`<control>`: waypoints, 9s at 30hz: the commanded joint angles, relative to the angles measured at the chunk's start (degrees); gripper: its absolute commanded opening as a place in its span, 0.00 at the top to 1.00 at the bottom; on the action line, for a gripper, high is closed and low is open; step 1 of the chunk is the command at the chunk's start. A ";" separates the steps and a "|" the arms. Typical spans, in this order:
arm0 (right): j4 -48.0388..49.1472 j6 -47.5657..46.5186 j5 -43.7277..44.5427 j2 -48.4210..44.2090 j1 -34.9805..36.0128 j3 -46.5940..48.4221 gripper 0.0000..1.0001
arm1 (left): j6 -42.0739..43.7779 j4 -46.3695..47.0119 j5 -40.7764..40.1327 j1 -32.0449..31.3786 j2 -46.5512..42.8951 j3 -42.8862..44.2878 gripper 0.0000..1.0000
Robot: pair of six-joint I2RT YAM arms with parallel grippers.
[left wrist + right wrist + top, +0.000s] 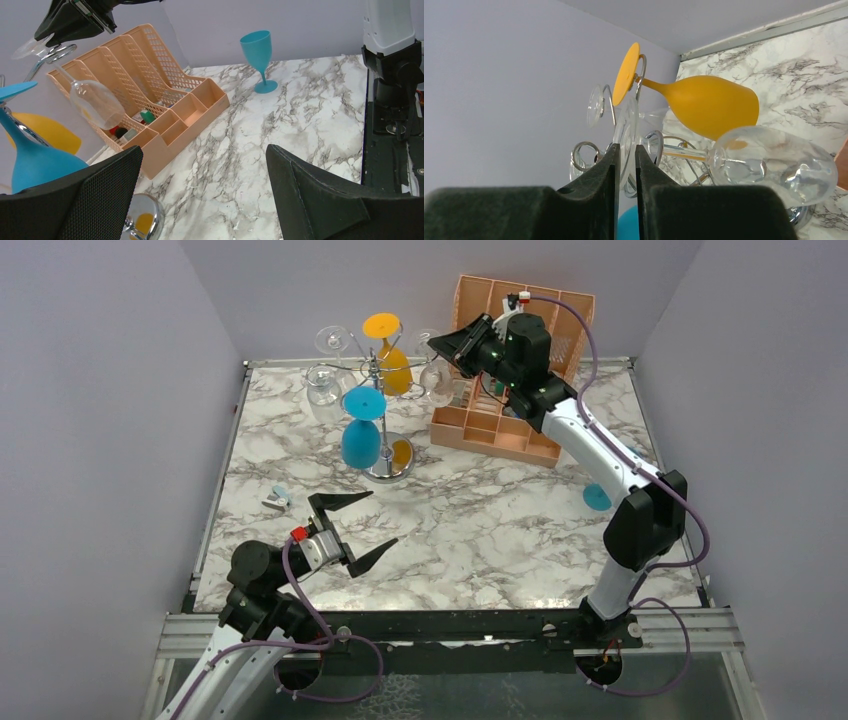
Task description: Place the wine glass upside down on the wine glass rack
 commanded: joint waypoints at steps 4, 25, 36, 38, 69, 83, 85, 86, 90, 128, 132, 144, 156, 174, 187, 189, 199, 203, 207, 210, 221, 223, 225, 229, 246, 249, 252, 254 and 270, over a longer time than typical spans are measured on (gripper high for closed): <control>0.94 -1.83 1.47 0.36 -0.43 2.51 0.82 | 0.39 -0.09 0.66 -0.26 -0.99 -0.47 0.01; -5.77 -3.57 -1.17 3.32 -0.43 9.41 0.68 | -0.55 0.20 0.06 -0.26 -2.46 -0.52 0.01; -8.01 -6.19 -0.78 4.94 -0.44 12.78 0.60 | -0.32 0.32 -0.27 -0.26 -2.23 -0.56 0.01; -8.51 -6.74 -0.29 4.88 -0.43 12.85 0.57 | -0.37 0.20 -0.38 -0.26 -2.37 -0.54 0.01; -16.73 -23.91 11.15 -27.79 -1.40 -16.68 0.00 | -17.09 -9.47 -12.72 -0.26 7.77 12.92 0.01; -48.06 -35.57 15.37 -41.20 -1.41 -20.12 0.00 | -16.47 -20.76 -21.06 -0.26 17.21 26.23 0.01; -51.02 -36.60 17.67 -41.68 -1.40 -21.77 0.00 | -17.17 -21.19 -20.41 -0.26 17.34 25.90 0.01; -51.94 -36.92 20.17 -41.87 -1.40 -22.77 0.00 | -17.50 -21.12 -20.11 -0.26 17.25 25.21 0.01; -53.58 -37.48 28.12 -42.01 -1.40 -26.59 0.00 | -17.45 -19.14 -20.83 -0.26 16.04 21.09 0.01; -45.77 -39.77 48.28 -25.69 -17.78 -29.07 0.47 | -13.62 -12.55 -20.04 -0.26 6.94 9.64 0.01; -43.66 -41.04 46.86 -24.88 -18.86 -29.89 0.48 | -13.57 -12.60 -19.84 -0.26 6.64 9.56 0.01; -45.30 -41.10 45.56 -19.99 -19.50 -27.76 0.67 | -13.51 -12.46 -19.55 -0.26 4.86 9.26 0.01; -47.15 -41.51 44.55 -21.18 -19.42 -26.85 0.99 | -13.33 -11.58 -19.07 -0.26 4.07 8.55 0.01; -54.31 -43.18 22.54 -34.51 -19.33 -25.70 0.99 | -12.60 -8.16 -12.78 -0.26 3.93 7.73 0.01; -51.00 -44.06 -13.72 -43.90 -19.33 -25.34 0.99 | 1.94 -5.38 2.88 -0.26 5.40 8.75 0.01; -50.61 -43.43 -16.88 -43.87 -19.22 -24.72 0.99 | 3.47 -5.19 4.40 -0.26 5.50 9.05 0.01; -45.56 -39.03 -36.84 -44.09 -10.74 -26.52 0.99 | 16.63 -9.62 18.62 -0.26 9.49 12.05 0.11; -42.20 -36.40 -43.47 -44.70 -8.26 -28.04 0.99 | 17.89 -10.57 23.24 -0.26 12.63 12.55 0.20; -37.19 -32.16 -48.38 -46.18 -8.10 -29.50 0.99 | 18.77 -10.53 28.59 -0.26 14.30 12.13 0.23; -28.50 -25.40 -51.50 -48.77 -8.08 -32.09 0.99 | 20.40 -10.53 31.05 -0.26 15.75 11.92 0.23; -20.97 -19.65 -55.83 -45.20 -7.83 -32.69 0.99 | 22.69 -10.59 34.68 -0.26 22.02 14.77 0.33; -20.91 -19.79 -55.87 -44.91 -7.66 -32.51 0.99 | 22.49 -10.61 36.10 -0.26 23.16 15.28 0.36; -19.21 -19.18 -56.22 -44.55 -7.56 -32.83 0.99 | 22.49 -10.57 37.27 -0.30 24.24 15.57 0.40; -16.78 -18.27 -57.18 -42.82 -7.23 -34.15 0.99 | 23.79 -10.55 38.04 -0.26 25.67 15.88 0.47; -7.74 -12.31 -58.16 -41.54 -4.72 -35.96 0.99 | 24.11 -10.67 41.11 -0.26 27.86 16.46 0.69; -8.16 -13.02 -58.05 -41.39 -4.65 -35.92 0.99 | 23.78 -10.62 40.99 -0.26 27.42 16.34 0.75; -8.56 -13.95 -57.34 -41.22 -4.50 -36.26 0.99 | 23.70 -10.61 41.04 -0.26 27.63 16.46 0.85; -8.63 -14.38 -56.72 -41.22 -4.16 -36.70 0.99 | 23.54 -10.65 41.02 -0.26 27.97 16.71 0.92; -11.70 -24.55 -50.81 -45.65 -3.87 -36.20 0.17 | 17.20 -11.32 32.37 -0.25 23.00 16.16 1.00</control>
